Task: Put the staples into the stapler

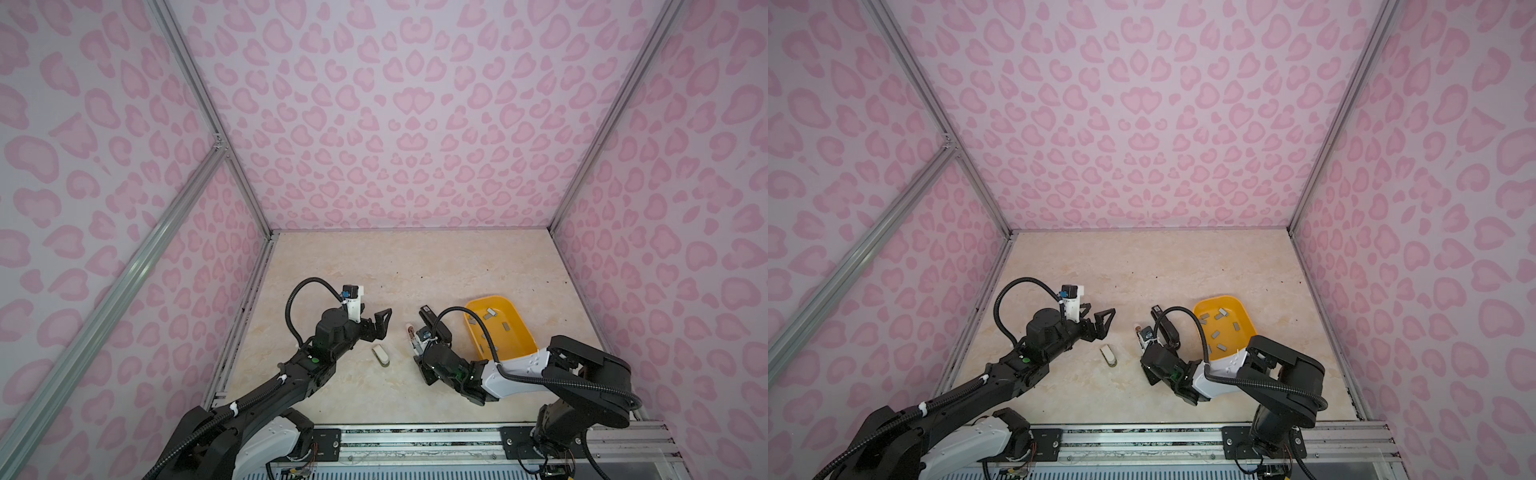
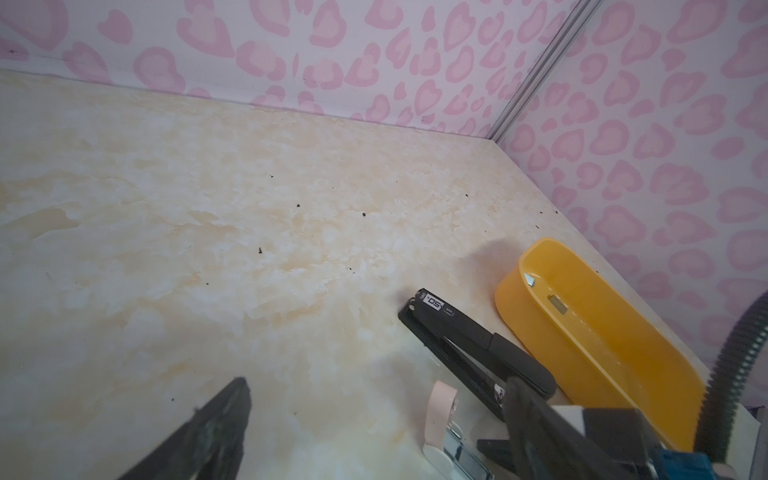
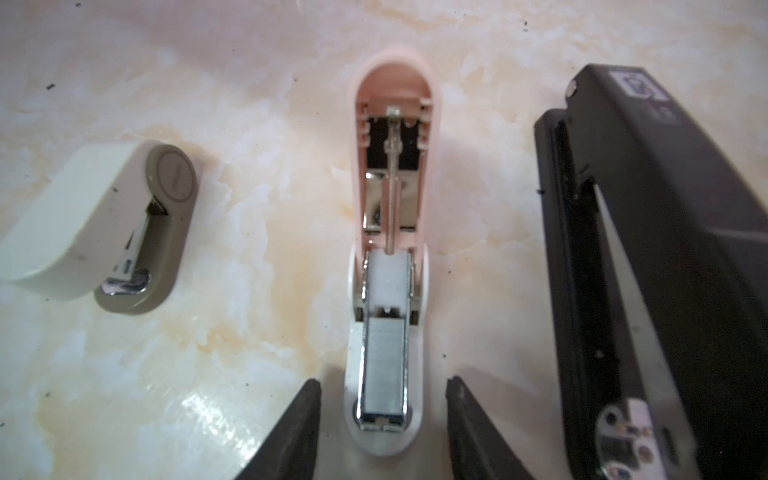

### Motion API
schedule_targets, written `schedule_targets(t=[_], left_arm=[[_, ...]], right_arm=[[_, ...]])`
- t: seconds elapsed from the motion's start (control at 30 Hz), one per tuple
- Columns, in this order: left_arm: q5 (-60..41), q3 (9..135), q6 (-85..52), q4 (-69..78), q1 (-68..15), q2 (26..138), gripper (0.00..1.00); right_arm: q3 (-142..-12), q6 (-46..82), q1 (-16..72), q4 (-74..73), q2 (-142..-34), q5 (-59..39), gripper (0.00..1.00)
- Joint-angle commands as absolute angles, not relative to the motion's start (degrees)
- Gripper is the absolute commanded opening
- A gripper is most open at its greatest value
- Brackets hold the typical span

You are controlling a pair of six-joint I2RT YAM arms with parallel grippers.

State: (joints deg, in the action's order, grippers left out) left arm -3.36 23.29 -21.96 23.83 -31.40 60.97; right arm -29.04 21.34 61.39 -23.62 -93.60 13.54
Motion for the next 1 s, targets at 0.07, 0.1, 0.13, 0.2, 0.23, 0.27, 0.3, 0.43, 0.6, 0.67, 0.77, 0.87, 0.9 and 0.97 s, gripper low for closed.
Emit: schedule_targets(t=[0.07,0.1,0.13,0.2,0.23,0.27,0.3,0.43,0.6,0.67,0.77,0.87,0.9,0.97], left_arm=[[-5.2,25.9,-21.9,23.3,-31.4,65.0,0.96],[-5.5,26.5,-22.0,23.2,-31.4,66.4,0.97],[-6.0,27.1,-22.1,23.3,-31.4,68.0,0.97],[-6.5,27.8,-22.4,24.0,-31.4,70.8,0.99],[-6.6,28.1,-22.5,24.3,-31.3,71.9,0.99],[-6.7,28.2,-22.4,24.7,-31.3,72.9,0.99],[-6.5,28.5,-22.4,24.9,-31.3,73.7,1.00],[-5.5,29.3,-22.0,25.1,-31.3,76.1,1.00],[-1.9,29.7,-23.2,25.0,-30.0,78.6,0.99],[-2.2,30.5,-24.4,24.8,-28.5,80.1,0.99],[-2.9,31.8,-24.7,24.5,-27.5,82.4,0.99],[-2.9,33.0,-24.4,24.3,-27.5,84.7,0.98],[-3.0,33.2,-24.4,24.2,-27.5,85.3,0.98],[-4.1,34.0,-23.9,24.2,-27.5,86.7,0.98]], right_arm=[[-28.3,21.0,61.4,-22.5,-94.6,12.5,0.45],[-28.3,20.9,61.4,-22.6,-94.7,12.5,0.44],[-28.3,20.8,61.4,-22.7,-94.8,12.6,0.43],[-28.4,20.8,61.3,-22.7,-95.0,13.0,0.41],[-28.4,20.8,61.3,-22.6,-95.2,13.1,0.40],[-28.4,20.9,61.3,-22.6,-95.2,13.1,0.39],[-28.3,21.0,61.3,-22.7,-95.2,13.1,0.38],[-27.9,21.0,61.3,-23.0,-95.0,13.2,0.32],[-27.9,21.0,61.3,-23.3,-95.0,13.3,0.27],[-28.0,21.0,61.3,-23.4,-95.1,13.1,0.25],[-27.8,21.1,61.3,-23.4,-95.0,13.1,0.22],[-27.6,21.2,61.3,-23.6,-94.5,13.1,0.21],[-27.5,21.2,61.3,-23.7,-94.4,13.1,0.21],[-27.2,21.2,61.3,-24.0,-93.9,12.7,0.20]])
